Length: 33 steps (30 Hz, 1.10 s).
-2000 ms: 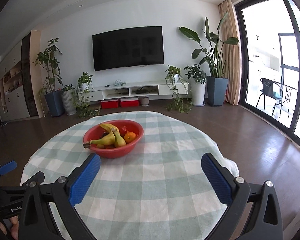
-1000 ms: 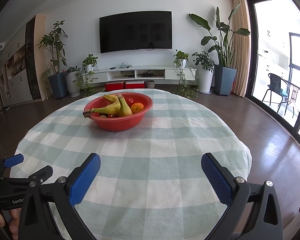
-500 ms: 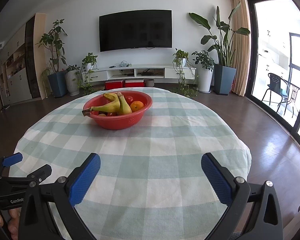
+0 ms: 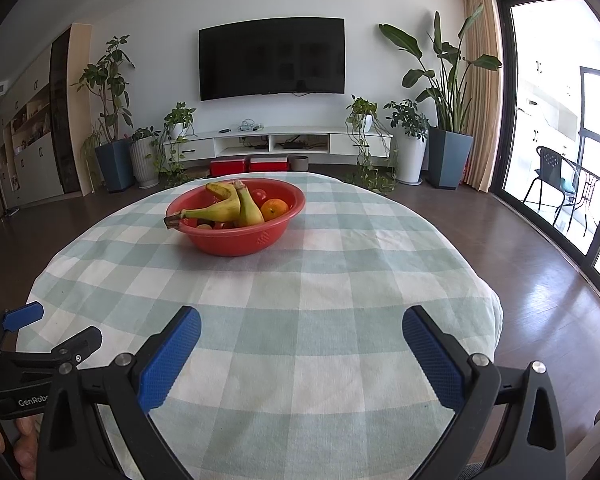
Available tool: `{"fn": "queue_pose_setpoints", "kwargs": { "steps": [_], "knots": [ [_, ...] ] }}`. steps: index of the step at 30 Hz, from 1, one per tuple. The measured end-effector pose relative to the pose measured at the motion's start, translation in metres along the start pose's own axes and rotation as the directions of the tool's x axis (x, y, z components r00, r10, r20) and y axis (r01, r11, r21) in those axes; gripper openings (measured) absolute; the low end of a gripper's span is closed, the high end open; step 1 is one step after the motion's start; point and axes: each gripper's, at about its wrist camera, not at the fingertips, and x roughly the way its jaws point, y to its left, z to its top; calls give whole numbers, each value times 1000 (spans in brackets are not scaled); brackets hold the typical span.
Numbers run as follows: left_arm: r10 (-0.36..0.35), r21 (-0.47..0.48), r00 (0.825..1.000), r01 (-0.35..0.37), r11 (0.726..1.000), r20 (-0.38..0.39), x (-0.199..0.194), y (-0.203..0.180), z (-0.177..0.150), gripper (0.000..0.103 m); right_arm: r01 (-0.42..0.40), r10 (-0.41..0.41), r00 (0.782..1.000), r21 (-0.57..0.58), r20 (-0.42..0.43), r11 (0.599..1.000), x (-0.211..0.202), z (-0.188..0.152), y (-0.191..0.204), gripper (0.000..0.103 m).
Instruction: Organize fruits
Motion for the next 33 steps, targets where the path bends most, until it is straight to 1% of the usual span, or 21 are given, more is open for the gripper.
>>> {"fn": "queue_pose_setpoints", "kwargs": {
  "steps": [8,33],
  "knots": [
    [-4,6,1000,4,1000,0,-2,-3,0,103,0,0,1000,-2,-4,1000,0,-5,-3,103],
    [-15,9,1000,15,1000,-12,-1,-2,0,103,1,-1,1000,-6,-9,1000,-3,-3,-2,103]
  ]
}}
